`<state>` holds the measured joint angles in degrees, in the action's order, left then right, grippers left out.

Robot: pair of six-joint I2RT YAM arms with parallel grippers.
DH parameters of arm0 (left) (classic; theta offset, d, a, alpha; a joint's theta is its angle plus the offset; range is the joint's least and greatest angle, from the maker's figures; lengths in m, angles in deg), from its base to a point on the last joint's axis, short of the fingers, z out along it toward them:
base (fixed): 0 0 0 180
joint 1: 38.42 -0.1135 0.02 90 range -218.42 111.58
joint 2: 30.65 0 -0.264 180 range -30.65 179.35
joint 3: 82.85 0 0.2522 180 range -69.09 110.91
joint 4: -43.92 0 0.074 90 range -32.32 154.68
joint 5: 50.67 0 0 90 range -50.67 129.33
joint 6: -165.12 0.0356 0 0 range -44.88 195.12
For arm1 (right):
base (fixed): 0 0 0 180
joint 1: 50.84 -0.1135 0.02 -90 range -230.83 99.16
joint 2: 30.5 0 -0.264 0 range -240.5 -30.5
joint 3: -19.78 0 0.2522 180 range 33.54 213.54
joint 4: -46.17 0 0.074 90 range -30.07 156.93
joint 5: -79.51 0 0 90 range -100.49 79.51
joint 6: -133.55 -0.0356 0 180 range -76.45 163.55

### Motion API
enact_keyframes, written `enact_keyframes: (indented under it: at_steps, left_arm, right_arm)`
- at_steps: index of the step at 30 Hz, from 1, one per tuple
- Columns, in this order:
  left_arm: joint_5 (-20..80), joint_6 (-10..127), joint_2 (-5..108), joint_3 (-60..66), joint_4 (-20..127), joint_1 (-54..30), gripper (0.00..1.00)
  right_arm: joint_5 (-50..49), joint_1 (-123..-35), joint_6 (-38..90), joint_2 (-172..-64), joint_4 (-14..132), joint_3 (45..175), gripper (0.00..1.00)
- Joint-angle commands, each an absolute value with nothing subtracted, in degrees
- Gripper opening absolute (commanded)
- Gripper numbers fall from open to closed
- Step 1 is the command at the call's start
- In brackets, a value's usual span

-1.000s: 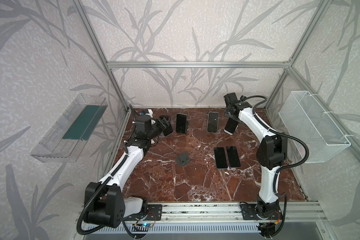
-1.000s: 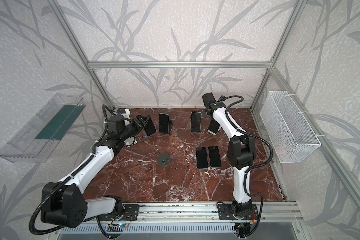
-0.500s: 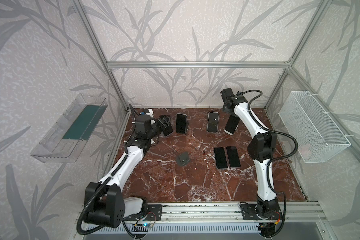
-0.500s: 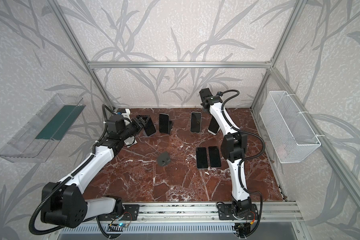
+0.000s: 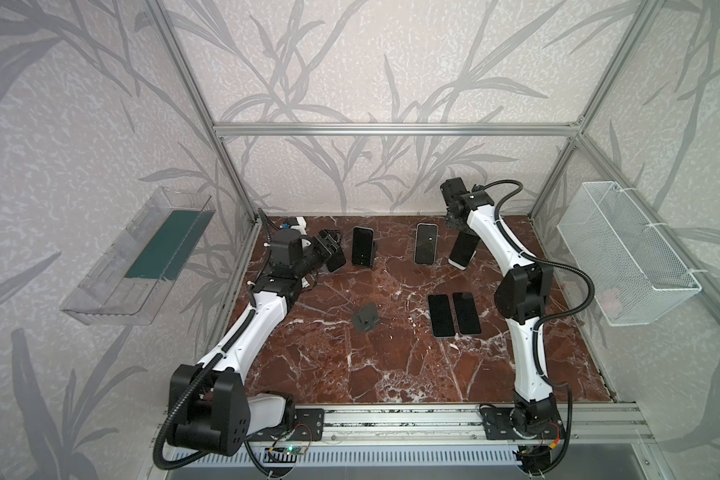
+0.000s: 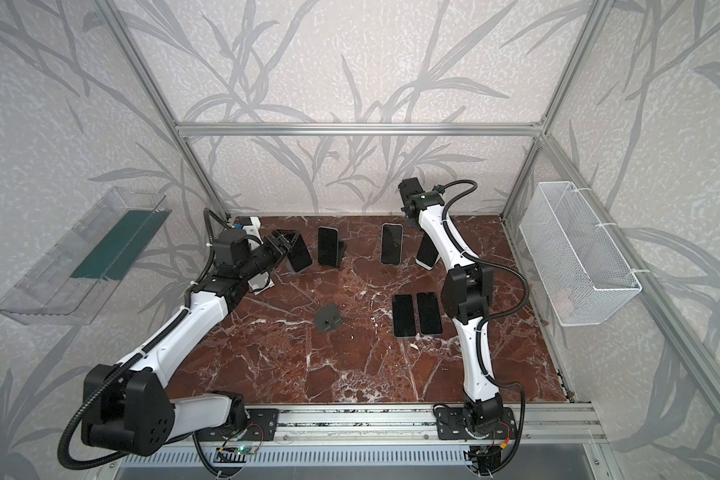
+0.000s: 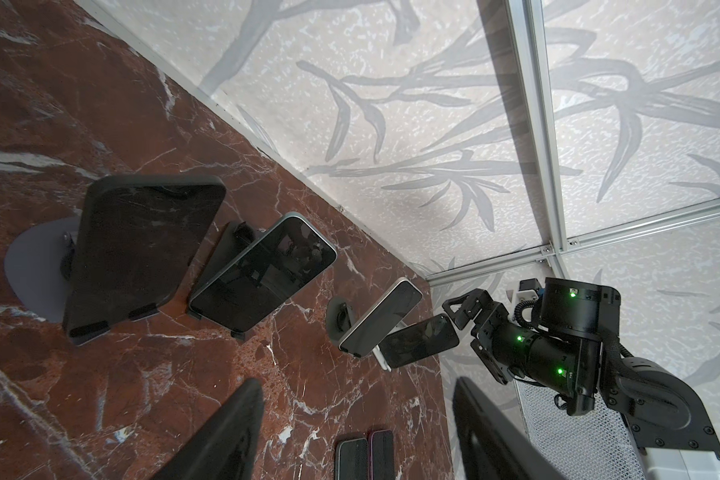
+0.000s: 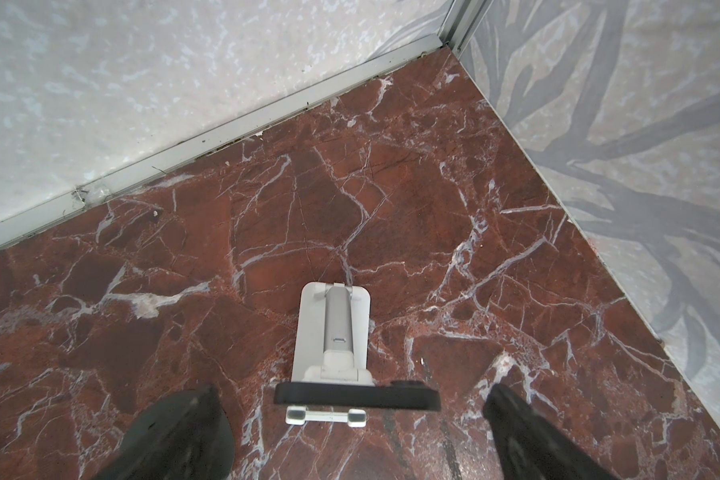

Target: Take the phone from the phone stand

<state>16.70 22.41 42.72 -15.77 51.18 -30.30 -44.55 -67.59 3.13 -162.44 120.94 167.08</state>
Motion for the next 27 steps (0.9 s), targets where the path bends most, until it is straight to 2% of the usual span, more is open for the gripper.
enact_keyframes:
  at_steps: [1,18,27]
  left_arm:
    - [15.88,21.76,41.21,-15.30,49.53,-30.50,0.73]
    - [15.83,21.85,41.42,-15.26,49.42,-30.43,0.73]
    - [15.80,21.68,41.53,-15.30,49.41,-30.51,0.73]
  right_arm:
    - [-45.90,-67.44,3.56,-163.79,121.03,168.53,0.99]
    - [-46.48,-67.36,2.33,-164.57,120.35,165.15,0.99]
    - [-45.89,-67.27,2.72,-159.68,112.22,153.98,0.99]
